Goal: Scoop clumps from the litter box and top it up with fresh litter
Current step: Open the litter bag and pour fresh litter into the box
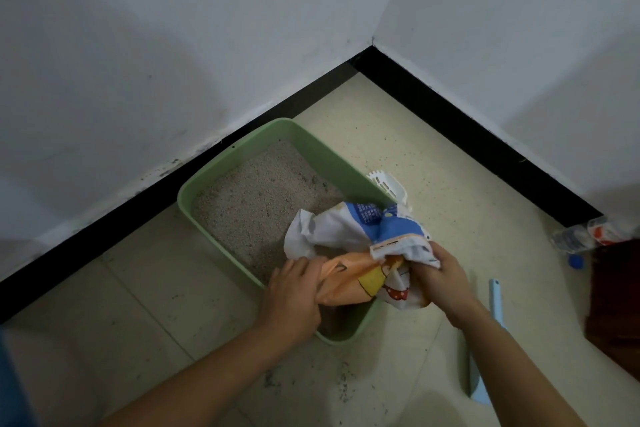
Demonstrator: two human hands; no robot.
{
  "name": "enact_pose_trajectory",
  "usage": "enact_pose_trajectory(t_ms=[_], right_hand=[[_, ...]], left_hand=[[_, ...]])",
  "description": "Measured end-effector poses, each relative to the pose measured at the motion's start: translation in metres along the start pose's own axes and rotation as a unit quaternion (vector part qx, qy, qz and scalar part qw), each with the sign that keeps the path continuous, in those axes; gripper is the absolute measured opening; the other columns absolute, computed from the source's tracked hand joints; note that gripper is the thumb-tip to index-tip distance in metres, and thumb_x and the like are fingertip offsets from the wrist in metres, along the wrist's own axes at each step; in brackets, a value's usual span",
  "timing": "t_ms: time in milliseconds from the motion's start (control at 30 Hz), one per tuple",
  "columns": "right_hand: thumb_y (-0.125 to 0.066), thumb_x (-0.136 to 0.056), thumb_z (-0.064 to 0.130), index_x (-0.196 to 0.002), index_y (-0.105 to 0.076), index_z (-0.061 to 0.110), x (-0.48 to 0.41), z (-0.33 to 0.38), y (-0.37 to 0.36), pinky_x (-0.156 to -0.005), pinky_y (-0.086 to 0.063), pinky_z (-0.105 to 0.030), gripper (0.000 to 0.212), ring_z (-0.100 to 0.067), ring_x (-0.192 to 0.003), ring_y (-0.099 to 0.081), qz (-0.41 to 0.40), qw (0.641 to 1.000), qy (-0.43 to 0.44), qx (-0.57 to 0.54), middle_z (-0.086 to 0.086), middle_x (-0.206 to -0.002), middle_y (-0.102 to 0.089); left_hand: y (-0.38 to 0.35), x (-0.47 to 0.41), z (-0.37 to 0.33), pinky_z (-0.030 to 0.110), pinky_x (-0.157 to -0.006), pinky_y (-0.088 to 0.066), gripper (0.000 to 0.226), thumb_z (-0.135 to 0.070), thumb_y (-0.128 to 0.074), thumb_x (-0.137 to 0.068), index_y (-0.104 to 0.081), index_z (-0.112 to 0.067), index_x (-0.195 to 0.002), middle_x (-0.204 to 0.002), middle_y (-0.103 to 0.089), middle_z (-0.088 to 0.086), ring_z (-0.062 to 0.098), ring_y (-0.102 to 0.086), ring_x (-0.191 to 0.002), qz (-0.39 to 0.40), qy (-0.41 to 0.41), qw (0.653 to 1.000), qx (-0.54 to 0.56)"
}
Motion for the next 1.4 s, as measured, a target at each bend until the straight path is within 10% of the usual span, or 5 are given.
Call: enact_pose_trajectory(t_ms=[133, 267, 500, 900, 1400], right_hand=[[-0.069, -0.088, 0.017, -0.091, -0.069, 0.029, 0.005, 0.037, 0.022, -0.064, -0.052, -0.028, 0.013, -0.019, -0.084, -0.069, -0.082, 0.995, 0.028, -0.048, 0.003, -0.086, -0.072], [-0.067, -0.087, 0.010, -0.092, -0.070, 0.013, 0.011, 0.067, 0.027, -0.068, -0.058, -0.042, 0.006, -0.032, -0.083, -0.069, -0.107, 0.983, 0.025, -0.148, -0.016, -0.088, -0.072], [-0.061, -0.084, 0.001, -0.087, -0.067, 0.015, 0.016, 0.105, 0.041, -0.062, -0.056, -0.036, 0.015, -0.024, -0.070, -0.068, -0.129, 0.962, 0.030, -0.240, -0.009, -0.076, -0.067], [-0.059, -0.084, 0.002, -0.094, -0.059, 0.022, 0.016, 0.096, 0.040, -0.084, -0.057, -0.050, 0.022, -0.040, -0.101, -0.066, -0.121, 0.925, -0.004, -0.359, -0.011, -0.093, -0.065], [-0.062, -0.083, 0.006, -0.091, -0.059, 0.021, 0.014, 0.125, 0.042, -0.065, -0.057, -0.038, 0.017, -0.027, -0.084, -0.069, -0.144, 0.913, 0.000, -0.383, -0.007, -0.085, -0.066]], left_hand=[[0.006, 0.019, -0.034, 0.028, -0.086, -0.040, 0.031, -0.034, -0.052, -0.086, -0.051, -0.024, -0.115, -0.106, -0.049, -0.010, 0.005, -0.040, -0.096, -0.073, -0.043, 0.991, 0.101], [0.012, 0.023, -0.051, 0.026, -0.068, -0.035, 0.005, -0.026, -0.052, -0.092, -0.051, -0.023, -0.096, -0.087, -0.048, -0.008, 0.008, -0.038, -0.080, -0.131, -0.090, 0.983, 0.094], [0.029, 0.020, -0.049, 0.029, -0.067, -0.042, 0.017, -0.032, -0.049, -0.090, -0.048, -0.022, -0.104, -0.093, -0.050, -0.006, 0.009, -0.043, -0.083, -0.171, -0.073, 0.975, 0.124], [0.061, 0.021, -0.051, 0.032, -0.062, -0.047, 0.017, -0.027, -0.042, -0.097, -0.049, -0.025, -0.113, -0.101, -0.035, -0.007, 0.016, -0.046, -0.082, -0.260, -0.082, 0.946, 0.175], [0.063, 0.022, -0.021, 0.026, -0.073, -0.044, 0.022, -0.021, -0.042, -0.088, -0.046, -0.021, -0.110, -0.103, -0.035, -0.005, 0.016, -0.047, -0.090, -0.264, -0.052, 0.941, 0.204]])
Point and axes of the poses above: each hand's wrist, its own x-axis away from the middle knuckle, its own y-axis out of the back of the hand, z = x × y, the point moved 9 cm from there along -x, towards the middle knuckle
